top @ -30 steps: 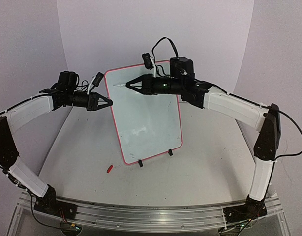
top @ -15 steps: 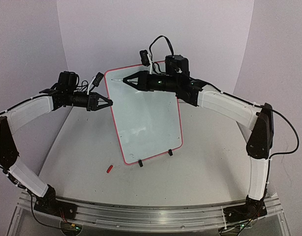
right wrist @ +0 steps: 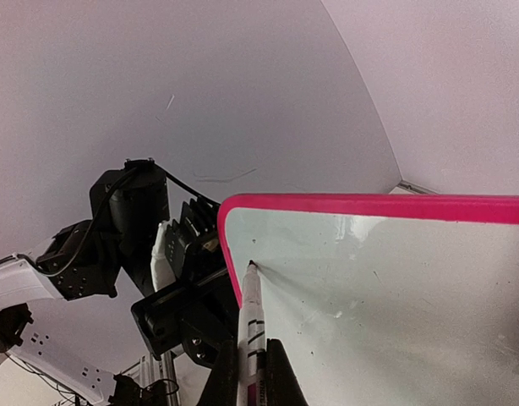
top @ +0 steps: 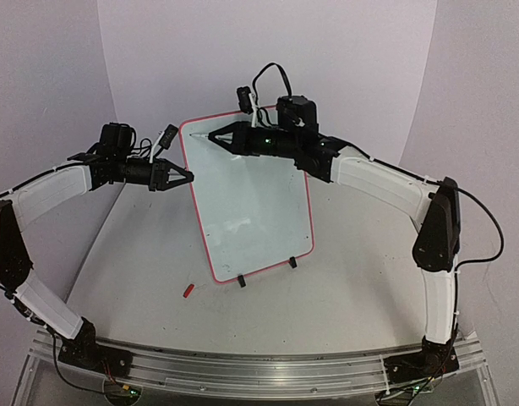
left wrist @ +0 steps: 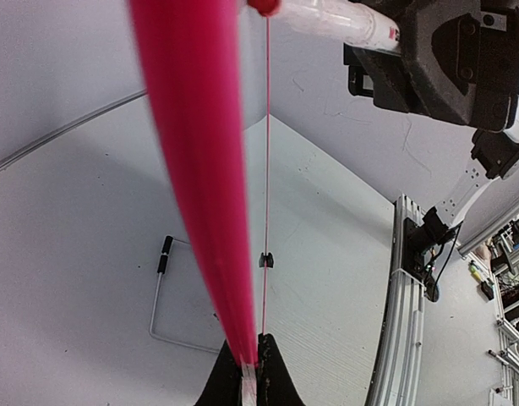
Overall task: Write a sentence on the whiteboard
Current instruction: Write on the whiteboard with the whiteboard.
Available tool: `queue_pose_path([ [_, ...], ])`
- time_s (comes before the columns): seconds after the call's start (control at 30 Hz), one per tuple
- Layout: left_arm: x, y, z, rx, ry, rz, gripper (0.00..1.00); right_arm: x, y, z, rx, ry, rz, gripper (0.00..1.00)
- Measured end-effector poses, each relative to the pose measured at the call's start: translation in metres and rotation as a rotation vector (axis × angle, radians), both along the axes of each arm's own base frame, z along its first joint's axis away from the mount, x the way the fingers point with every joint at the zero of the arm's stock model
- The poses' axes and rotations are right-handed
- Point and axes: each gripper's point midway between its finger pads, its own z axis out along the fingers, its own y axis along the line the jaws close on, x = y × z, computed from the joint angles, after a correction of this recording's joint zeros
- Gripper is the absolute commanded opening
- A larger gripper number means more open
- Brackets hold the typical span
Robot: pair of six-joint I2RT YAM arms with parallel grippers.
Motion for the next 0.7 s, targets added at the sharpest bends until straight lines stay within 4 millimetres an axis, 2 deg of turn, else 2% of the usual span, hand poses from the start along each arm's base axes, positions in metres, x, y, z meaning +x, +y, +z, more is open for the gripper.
queue_pose_path([
  [0.33,0.001,0.001,0.000,0.001,0.001,0.003,0.00,0.003,0.000,-0.003,-0.004,0.002,-0.023,0.00],
  [0.6,0.004,0.004,-0.003,0.006,0.005,0.023,0.00,-0.006,0.004,-0.039,-0.052,0.048,0.006,0.00],
  [0.7,0.004,0.004,-0.003,0.006,0.006,0.024,0.00,-0.011,0.004,-0.046,-0.064,0.060,0.016,0.00],
])
